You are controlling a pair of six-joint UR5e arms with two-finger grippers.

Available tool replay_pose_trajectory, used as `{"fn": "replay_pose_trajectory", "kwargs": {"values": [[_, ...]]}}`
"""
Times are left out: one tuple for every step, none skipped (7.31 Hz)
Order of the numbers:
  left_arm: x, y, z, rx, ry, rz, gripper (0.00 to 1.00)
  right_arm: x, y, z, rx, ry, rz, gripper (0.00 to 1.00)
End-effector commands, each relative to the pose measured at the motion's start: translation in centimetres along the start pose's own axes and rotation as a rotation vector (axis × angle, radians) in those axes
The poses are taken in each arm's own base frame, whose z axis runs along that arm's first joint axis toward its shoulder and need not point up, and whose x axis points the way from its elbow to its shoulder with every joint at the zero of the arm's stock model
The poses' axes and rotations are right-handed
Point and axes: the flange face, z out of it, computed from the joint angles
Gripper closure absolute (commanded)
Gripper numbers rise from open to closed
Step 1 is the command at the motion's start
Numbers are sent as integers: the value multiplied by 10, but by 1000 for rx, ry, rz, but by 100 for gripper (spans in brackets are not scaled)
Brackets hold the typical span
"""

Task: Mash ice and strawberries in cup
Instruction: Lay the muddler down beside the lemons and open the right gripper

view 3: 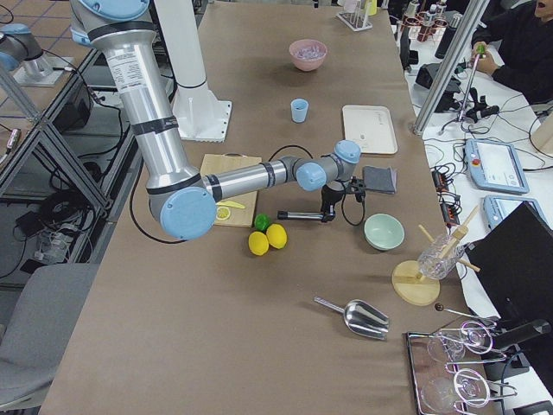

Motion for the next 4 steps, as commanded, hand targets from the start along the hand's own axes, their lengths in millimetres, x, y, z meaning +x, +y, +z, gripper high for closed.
{"fn": "replay_pose_trajectory", "kwargs": {"values": [[6, -13, -3, 6, 0, 5, 3, 22, -11, -41, 33, -58, 36, 0], [4, -32, 1, -20, -6, -13, 3, 49, -14, -84, 60, -136, 64, 0], [-14, -60, -11, -37, -21, -52, 3, 84, -16, -118, 97, -184, 52, 0], [-47, -79, -25, -61, -29, -24, 3, 121, -9, -134, 119, -205, 47, 0]]}}
